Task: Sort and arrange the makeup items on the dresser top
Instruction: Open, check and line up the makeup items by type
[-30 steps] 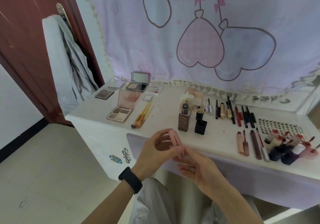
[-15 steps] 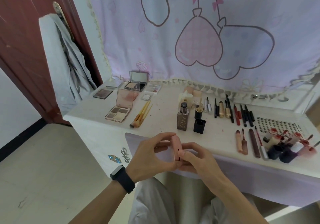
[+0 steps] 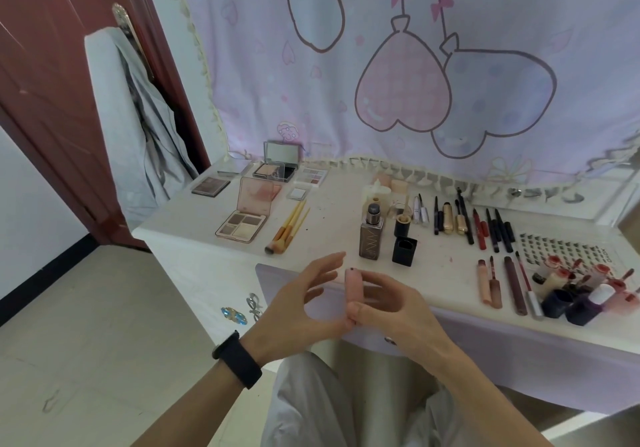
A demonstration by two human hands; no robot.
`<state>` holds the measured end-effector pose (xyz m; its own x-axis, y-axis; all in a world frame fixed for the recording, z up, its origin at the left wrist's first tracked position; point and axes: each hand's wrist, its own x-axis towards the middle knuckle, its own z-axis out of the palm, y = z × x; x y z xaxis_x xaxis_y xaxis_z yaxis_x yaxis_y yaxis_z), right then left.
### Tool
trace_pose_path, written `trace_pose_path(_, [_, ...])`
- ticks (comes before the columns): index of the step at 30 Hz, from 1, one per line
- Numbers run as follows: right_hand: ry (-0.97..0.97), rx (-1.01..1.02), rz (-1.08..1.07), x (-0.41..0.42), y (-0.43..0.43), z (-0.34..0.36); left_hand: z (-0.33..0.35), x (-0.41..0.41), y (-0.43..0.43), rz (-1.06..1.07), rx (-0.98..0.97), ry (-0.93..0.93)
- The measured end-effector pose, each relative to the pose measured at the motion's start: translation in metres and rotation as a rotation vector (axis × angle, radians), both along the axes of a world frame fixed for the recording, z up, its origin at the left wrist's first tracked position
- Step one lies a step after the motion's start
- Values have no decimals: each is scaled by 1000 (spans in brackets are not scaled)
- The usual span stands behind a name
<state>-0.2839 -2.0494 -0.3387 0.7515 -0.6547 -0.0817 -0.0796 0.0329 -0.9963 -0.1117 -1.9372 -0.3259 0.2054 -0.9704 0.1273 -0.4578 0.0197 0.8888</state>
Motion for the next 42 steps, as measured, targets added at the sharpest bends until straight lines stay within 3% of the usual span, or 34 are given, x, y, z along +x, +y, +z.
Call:
trace_pose_path(5, [-55, -228, 29, -7, 0, -5, 12, 2, -1, 41, 266, 493])
trace_pose_path(9, [-49, -298, 46, -10, 1, -7, 15, -2, -5, 18, 379, 684])
trace_pose_path(13, [-21, -377, 54, -10, 0, -8, 14, -3, -8, 35, 381, 754])
trace_pose_path(18, [56, -389, 105, -8, -2, -6, 11, -6, -13, 101, 334, 781])
trace_pose_path(23, [18, -173, -6, -3, -9, 3, 14, -5, -21, 165, 235, 588])
trace_pose_path(26, [1, -176, 9, -2, -12, 6, 20, -5, -23, 163, 184, 500])
trace_pose_path(31, [-3, -171, 33, -1, -13, 8, 23, -9, -22, 171, 129, 526])
trace_pose_path(36, [-50, -251, -17, -4, -5, 9, 26, -11, -22, 165, 97, 564])
trace_pose_path(42, [-71, -407, -129, -1, 2, 10, 27, -13, -24, 174, -17, 376])
